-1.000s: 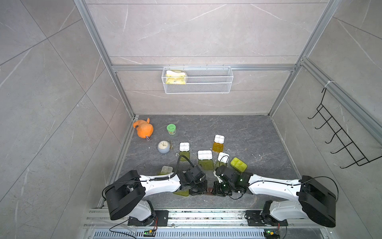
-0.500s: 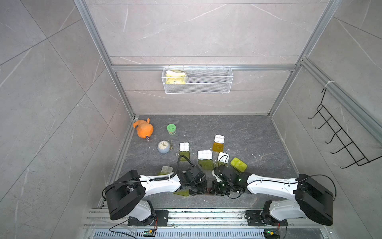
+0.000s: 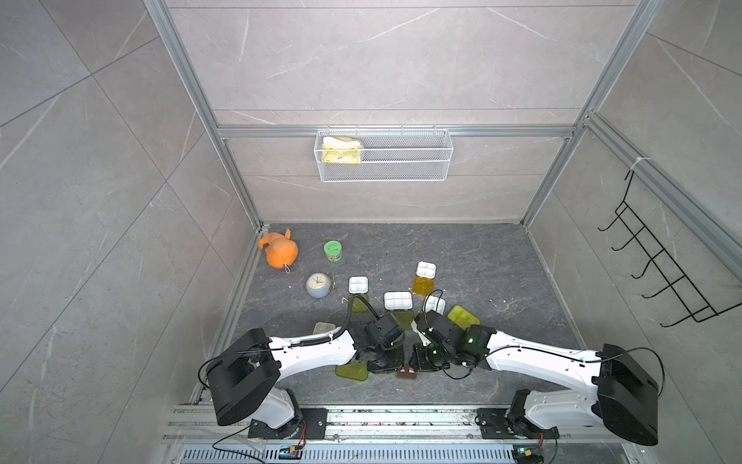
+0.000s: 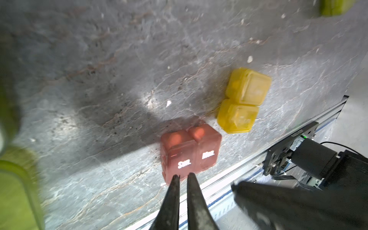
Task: Close pillboxes
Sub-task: Close the lid on the pillbox, then move the pillbox to the center of the board.
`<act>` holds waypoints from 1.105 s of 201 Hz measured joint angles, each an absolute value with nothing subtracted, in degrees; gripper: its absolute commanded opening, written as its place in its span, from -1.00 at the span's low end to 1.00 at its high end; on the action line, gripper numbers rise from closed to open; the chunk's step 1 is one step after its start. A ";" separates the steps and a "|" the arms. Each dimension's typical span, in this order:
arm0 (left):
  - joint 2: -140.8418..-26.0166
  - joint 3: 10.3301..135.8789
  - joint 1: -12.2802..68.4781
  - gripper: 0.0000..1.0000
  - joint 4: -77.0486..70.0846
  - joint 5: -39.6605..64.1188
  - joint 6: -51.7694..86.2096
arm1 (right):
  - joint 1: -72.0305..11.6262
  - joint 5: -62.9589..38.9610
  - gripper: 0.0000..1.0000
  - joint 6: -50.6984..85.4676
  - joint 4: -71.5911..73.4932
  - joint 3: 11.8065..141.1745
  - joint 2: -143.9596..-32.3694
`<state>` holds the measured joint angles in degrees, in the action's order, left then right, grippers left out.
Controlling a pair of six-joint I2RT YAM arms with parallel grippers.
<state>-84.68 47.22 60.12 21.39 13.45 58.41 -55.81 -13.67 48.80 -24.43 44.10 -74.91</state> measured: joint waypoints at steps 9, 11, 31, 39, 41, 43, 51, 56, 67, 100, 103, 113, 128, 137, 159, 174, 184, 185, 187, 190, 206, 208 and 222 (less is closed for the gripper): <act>-84.29 47.90 59.81 -0.69 22.35 13.28 58.15 | -55.51 -13.47 -1.00 48.07 -24.84 45.45 -74.74; -84.20 48.03 59.72 -0.68 22.61 13.21 58.13 | -55.44 -13.45 -1.00 47.97 -24.91 45.63 -74.72; -82.19 48.71 59.13 -0.57 25.02 12.05 57.60 | -54.72 -13.50 -0.92 46.89 -25.93 46.92 -74.54; -81.08 48.80 58.89 -0.55 26.06 11.75 57.54 | -54.43 -13.50 -0.85 46.70 -26.26 47.00 -74.48; -80.64 48.80 58.81 -0.54 26.37 11.57 57.39 | -54.37 -13.52 -0.83 46.65 -26.39 47.00 -74.48; -80.27 48.82 58.76 -0.53 26.70 11.38 57.41 | -54.33 -13.52 -0.80 46.65 -26.44 47.03 -74.48; -78.74 48.82 58.50 -0.49 28.01 10.63 57.41 | -54.11 -13.54 -0.70 46.59 -26.85 47.07 -74.48; -77.56 48.75 58.30 -0.45 28.82 10.33 57.41 | -54.02 -13.69 -0.65 46.41 -27.09 47.16 -74.50; -75.00 48.45 57.80 -0.39 30.17 9.45 57.60 | -53.91 -14.00 -0.52 46.46 -27.38 47.42 -74.52; -63.20 43.13 54.68 -0.22 34.26 7.46 60.18 | -53.91 -17.32 -0.40 46.26 -27.00 50.81 -77.43; -61.80 42.39 54.35 -0.20 34.74 7.35 60.62 | -53.91 -17.74 -0.40 46.24 -26.87 51.33 -78.17; -58.08 39.99 53.45 -0.12 36.01 6.94 61.95 | -53.91 -19.22 -0.40 46.26 -26.35 53.12 -80.68; -52.40 36.23 51.77 -0.02 38.30 6.31 64.12 | -53.91 -21.19 -0.32 46.19 -25.63 55.94 -85.17; -49.17 34.13 50.24 0.04 39.51 6.33 65.10 | -53.91 -22.24 -0.22 46.04 -25.39 57.58 -87.68; -43.77 30.04 44.42 0.16 41.47 7.38 66.02 | -53.91 -24.77 -0.16 45.34 -24.43 61.41 -93.41; -42.61 28.67 39.79 0.25 42.13 8.49 65.71 | -53.91 -25.87 -0.12 45.39 -23.44 62.94 -96.16; -43.00 28.51 37.28 0.31 42.13 9.37 64.69 | -53.91 -26.52 -0.08 45.47 -22.92 63.53 -97.71; -43.07 28.51 37.10 0.31 42.13 9.39 64.58 | -53.91 -26.59 -0.08 45.47 -22.87 63.55 -97.82; -43.22 28.51 36.77 0.33 42.09 9.50 64.49 | -53.91 -26.70 -0.07 45.43 -22.83 63.64 -98.00; -43.53 28.56 36.23 0.34 42.02 9.65 64.23 | -53.91 -26.83 -0.07 45.60 -22.68 63.77 -98.37; -46.76 29.32 33.82 0.38 42.09 10.55 61.82 | -53.91 -27.49 -0.05 46.09 -21.96 64.31 -100.25; -47.07 29.43 33.65 0.38 42.06 10.63 61.63 | -53.91 -27.51 -0.05 46.06 -21.89 64.40 -100.49; -50.76 30.59 32.18 0.40 41.93 11.07 59.35 | -53.91 -27.75 -0.05 46.70 -21.50 64.75 -101.73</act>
